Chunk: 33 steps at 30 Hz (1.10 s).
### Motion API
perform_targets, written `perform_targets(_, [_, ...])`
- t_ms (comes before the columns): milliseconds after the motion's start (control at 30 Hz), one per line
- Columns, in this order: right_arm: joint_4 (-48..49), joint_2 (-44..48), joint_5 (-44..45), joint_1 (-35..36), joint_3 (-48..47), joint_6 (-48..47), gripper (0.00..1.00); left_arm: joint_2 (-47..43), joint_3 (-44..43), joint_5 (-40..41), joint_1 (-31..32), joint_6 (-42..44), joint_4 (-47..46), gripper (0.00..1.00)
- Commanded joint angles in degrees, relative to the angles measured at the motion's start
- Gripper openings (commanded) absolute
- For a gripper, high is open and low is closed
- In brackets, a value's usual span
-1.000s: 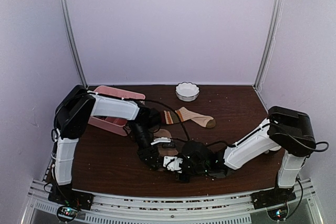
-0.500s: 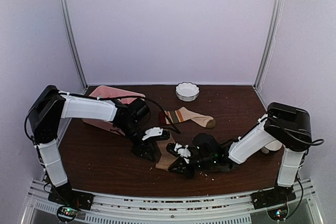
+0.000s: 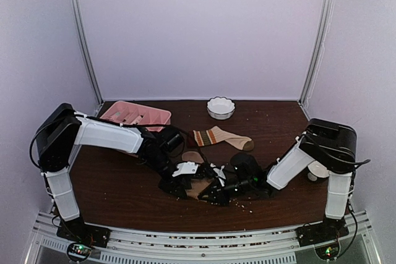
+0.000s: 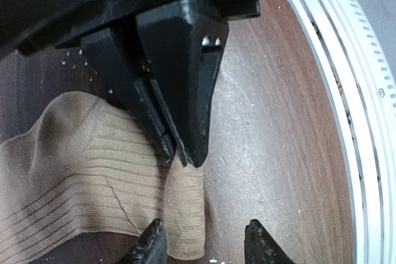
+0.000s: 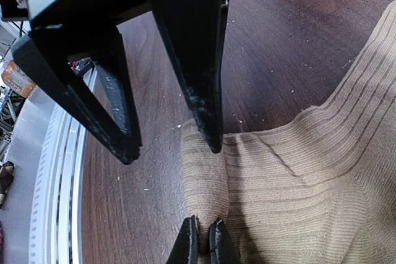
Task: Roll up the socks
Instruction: Roll the sock at the center of the board.
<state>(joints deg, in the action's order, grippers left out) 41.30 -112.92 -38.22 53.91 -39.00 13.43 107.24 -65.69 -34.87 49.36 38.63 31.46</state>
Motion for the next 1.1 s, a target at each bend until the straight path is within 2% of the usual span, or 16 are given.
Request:
perform_targets(0, [-10.81,-5.66,3.85,-1.2,3.89,2.34,0.0,1.97,-0.75,2.36,0.67,0.29,-3.16,0.44])
perform_targets(267, [-7.54,-7.01,2.4,-1.36,4.08,4.29,0.0,5.48,-2.36,7.02,0.82,-1.73,-3.96,0.34])
perform_targets(400, [-7.46,-7.22,2.14,-1.41,3.49,4.59,0.0,6.0,-3.66,5.74,0.82,-1.79,-1.94,0.19])
perform_targets(467, [-7.5,-7.07,2.26,-1.47,3.42,4.67,0.0,6.08,-4.42,3.48,0.82,-1.72,0.16,0.23])
perform_targets(567, [-7.69,-7.21,2.01,-1.53,2.99,4.79,0.0,4.9,-3.83,-0.55,0.82,-1.63,1.45,0.43])
perform_targets(633, [-7.78,-7.52,1.71,-1.52,2.84,4.89,0.0,4.16,-3.66,-2.55,0.82,-1.47,2.09,0.45])
perform_targets(767, [-7.16,-8.13,1.31,-1.57,3.01,5.41,0.0,3.42,-3.56,-3.17,0.82,-2.15,1.33,0.44])
perform_targets(833, [-6.95,-8.34,1.07,-1.6,3.0,5.62,0.0,3.61,-3.61,-2.63,0.82,-2.86,0.18,0.41])
perform_targets(1067, [-6.76,-8.4,0.57,-1.67,2.98,5.95,0.0,6.09,-5.41,-1.09,0.78,-4.31,-0.06,0.18])
